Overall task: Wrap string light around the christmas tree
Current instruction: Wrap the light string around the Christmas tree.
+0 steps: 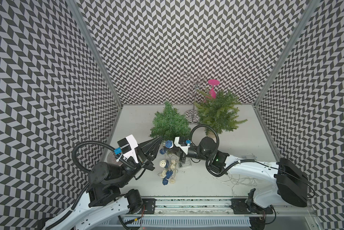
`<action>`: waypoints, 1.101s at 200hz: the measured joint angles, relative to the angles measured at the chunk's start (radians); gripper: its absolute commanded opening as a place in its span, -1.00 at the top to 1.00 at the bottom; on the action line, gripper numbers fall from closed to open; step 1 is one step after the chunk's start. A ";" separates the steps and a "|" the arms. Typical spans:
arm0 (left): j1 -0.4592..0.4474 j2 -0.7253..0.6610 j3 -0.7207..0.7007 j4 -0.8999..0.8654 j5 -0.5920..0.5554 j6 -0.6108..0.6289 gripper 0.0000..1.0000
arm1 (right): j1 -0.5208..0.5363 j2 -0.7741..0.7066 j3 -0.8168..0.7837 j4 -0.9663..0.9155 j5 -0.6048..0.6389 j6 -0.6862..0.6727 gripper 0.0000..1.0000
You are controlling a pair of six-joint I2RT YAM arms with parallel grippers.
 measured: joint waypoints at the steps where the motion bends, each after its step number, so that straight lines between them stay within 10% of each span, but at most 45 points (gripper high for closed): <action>1: 0.000 -0.005 -0.003 0.000 -0.004 0.000 1.00 | 0.000 -0.006 -0.003 -0.001 0.009 -0.001 0.87; 152: 0.035 0.160 0.050 0.116 -0.394 0.171 1.00 | -0.023 -0.176 0.150 -0.326 0.422 0.000 0.94; 220: 0.593 0.420 0.211 0.112 0.036 0.045 1.00 | -0.090 -0.111 0.275 -0.433 0.410 0.066 0.94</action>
